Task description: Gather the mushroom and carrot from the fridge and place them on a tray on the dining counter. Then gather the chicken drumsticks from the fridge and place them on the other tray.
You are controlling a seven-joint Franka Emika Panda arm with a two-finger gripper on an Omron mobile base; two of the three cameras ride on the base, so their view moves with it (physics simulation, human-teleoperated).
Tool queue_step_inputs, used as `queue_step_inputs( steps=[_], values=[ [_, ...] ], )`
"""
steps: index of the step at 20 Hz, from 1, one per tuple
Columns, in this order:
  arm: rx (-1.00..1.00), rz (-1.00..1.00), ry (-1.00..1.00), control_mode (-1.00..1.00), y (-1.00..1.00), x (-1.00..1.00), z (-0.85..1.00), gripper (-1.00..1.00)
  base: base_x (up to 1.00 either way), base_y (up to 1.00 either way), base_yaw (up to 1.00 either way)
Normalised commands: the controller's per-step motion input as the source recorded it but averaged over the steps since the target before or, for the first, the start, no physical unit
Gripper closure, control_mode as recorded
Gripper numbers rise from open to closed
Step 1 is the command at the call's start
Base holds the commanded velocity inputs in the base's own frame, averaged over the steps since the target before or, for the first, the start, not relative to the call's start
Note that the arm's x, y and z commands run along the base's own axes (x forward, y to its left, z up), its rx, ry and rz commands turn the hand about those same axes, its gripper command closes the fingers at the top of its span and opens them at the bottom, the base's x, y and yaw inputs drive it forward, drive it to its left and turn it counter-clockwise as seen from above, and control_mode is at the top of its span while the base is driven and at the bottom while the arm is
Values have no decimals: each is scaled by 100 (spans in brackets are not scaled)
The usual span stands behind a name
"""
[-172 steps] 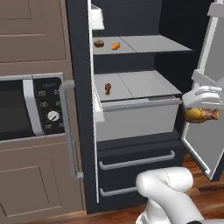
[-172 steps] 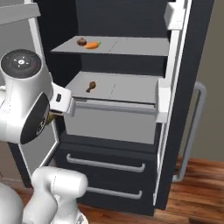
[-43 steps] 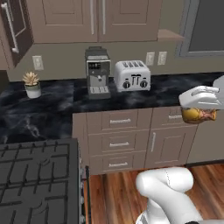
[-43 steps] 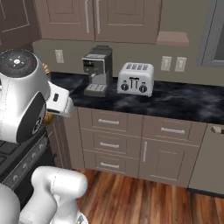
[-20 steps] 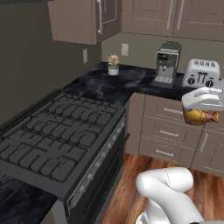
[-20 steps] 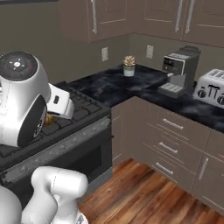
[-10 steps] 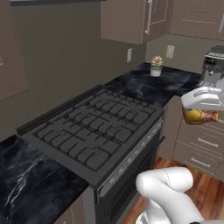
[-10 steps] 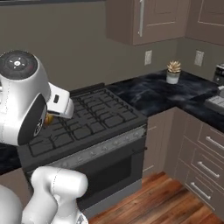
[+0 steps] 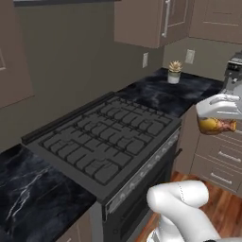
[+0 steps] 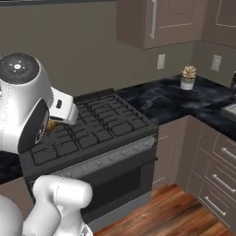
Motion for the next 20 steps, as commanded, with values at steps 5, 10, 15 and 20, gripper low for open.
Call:
queue_step_inputs(
  steps=[5, 10, 15, 20],
  values=[
    [0, 0, 0, 100, 0, 0, 0, 100, 12, -100, 13],
    [0, 0, 0, 100, 0, 0, 0, 100, -79, -9, 10],
    [0, 0, 0, 100, 0, 0, 0, 100, -72, 89, 11],
    [0, 0, 0, 100, 0, 0, 0, 100, -24, 100, 15]
  ],
)
